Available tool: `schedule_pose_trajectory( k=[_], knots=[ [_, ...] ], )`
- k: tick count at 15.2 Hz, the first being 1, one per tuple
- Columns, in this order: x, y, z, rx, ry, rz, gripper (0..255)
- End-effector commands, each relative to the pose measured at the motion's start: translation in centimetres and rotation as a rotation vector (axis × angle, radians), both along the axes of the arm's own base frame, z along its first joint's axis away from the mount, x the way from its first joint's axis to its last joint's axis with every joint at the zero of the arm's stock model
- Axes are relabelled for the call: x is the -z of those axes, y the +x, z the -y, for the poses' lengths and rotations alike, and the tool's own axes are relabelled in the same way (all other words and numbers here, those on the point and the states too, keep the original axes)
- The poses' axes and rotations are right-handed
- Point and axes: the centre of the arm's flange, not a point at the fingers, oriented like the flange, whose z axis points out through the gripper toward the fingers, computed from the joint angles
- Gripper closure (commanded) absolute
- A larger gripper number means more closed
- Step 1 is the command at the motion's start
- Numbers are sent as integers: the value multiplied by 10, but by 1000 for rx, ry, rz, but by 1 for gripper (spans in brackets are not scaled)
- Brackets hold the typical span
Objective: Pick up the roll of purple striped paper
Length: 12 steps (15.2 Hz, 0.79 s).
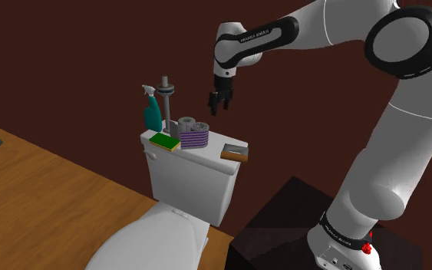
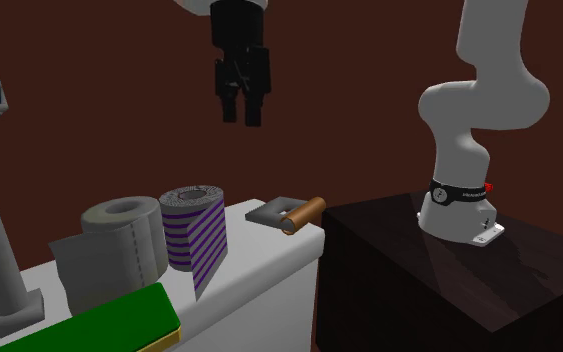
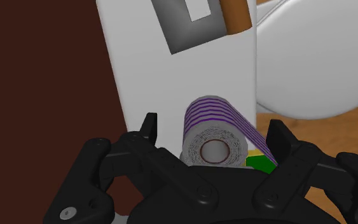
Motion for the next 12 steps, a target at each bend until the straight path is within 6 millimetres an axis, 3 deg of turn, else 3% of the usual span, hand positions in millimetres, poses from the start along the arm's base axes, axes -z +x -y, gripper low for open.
schedule_pose_trajectory(
  k=[1, 9, 12],
  knots=[
    [15, 25, -8, -30, 2, -5, 0],
    [67, 113, -42, -148, 12, -23, 0],
    [80, 118, -45, -154, 12, -24, 0]
  ],
)
